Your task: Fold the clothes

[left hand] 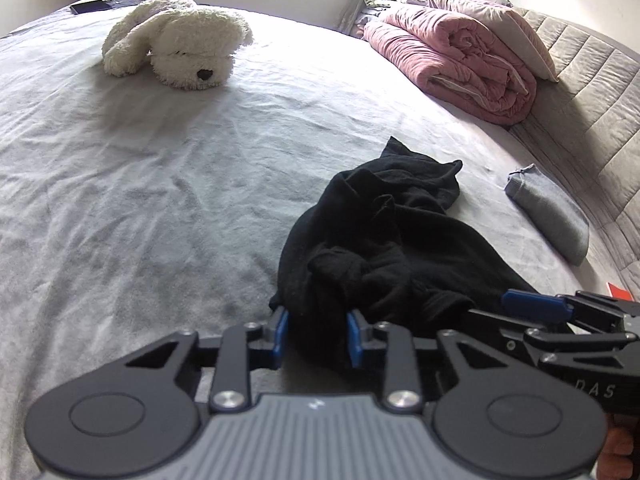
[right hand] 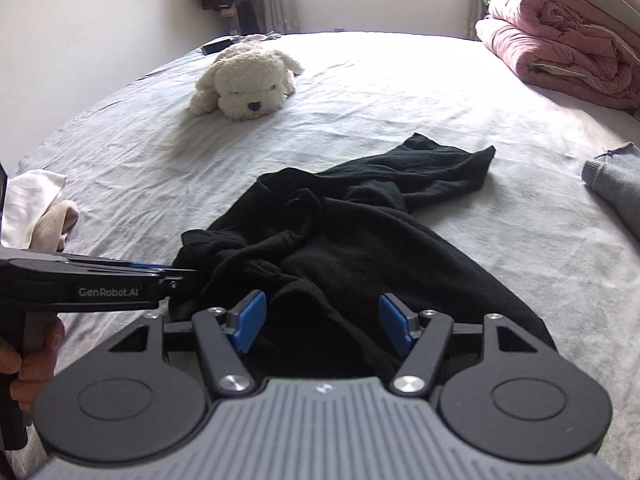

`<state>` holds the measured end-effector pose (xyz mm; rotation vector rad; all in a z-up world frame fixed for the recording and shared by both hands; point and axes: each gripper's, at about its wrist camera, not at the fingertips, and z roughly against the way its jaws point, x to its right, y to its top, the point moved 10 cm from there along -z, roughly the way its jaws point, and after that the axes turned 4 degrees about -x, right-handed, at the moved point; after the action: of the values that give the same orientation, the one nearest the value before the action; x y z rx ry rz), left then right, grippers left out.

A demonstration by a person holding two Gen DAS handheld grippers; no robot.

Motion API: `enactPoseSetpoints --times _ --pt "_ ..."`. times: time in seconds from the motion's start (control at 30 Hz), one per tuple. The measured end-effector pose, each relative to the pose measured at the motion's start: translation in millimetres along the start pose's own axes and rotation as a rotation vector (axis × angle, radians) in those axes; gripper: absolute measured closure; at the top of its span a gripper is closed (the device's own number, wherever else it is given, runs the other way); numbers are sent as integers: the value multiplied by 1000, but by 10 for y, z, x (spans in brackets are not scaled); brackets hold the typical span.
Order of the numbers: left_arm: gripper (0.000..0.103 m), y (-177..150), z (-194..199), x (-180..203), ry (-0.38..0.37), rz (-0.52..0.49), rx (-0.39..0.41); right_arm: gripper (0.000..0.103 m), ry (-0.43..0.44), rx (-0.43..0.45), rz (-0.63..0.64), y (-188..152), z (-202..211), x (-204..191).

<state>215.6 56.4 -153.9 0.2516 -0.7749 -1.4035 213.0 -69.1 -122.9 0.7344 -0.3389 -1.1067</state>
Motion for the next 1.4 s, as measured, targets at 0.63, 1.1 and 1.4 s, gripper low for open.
enactPoseSetpoints --times 0.63,1.1,1.4 --pt "97 502 514 -336 25 94 204 91 14 -12 11 -29 -166 -91" --pt "97 523 736 322 -371 62 217 40 76 144 65 201 135 -380" --pt "97 730 881 -16 -279 136 278 48 77 119 17 215 162 -158"
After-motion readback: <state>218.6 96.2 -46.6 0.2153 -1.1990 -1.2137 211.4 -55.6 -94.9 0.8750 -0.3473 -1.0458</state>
